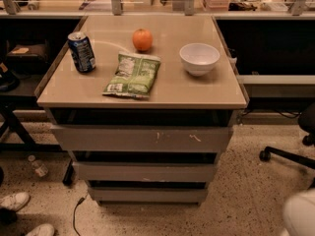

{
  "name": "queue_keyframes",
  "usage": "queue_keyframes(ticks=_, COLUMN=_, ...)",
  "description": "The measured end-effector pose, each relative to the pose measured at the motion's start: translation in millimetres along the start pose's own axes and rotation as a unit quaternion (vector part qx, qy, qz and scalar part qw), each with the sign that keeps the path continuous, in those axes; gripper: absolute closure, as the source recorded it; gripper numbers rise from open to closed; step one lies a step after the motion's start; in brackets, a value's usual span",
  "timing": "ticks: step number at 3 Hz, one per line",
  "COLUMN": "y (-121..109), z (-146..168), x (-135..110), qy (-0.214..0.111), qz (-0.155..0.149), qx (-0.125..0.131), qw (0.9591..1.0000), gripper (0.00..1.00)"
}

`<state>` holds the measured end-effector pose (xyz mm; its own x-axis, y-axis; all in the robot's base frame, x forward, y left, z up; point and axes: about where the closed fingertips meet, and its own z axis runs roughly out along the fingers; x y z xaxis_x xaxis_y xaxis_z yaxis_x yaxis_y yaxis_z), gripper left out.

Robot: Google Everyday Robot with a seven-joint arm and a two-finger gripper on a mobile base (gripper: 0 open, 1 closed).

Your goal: Close top drawer

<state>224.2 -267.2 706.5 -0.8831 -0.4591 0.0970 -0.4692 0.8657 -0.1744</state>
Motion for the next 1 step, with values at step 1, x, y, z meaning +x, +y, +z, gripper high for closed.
queue_keyframes(ticks=1, y=4.6, z=-16.5, x=59.3, qy=0.038, qz=0.087, qx=0.019, qw=0.9953, gripper=0.0)
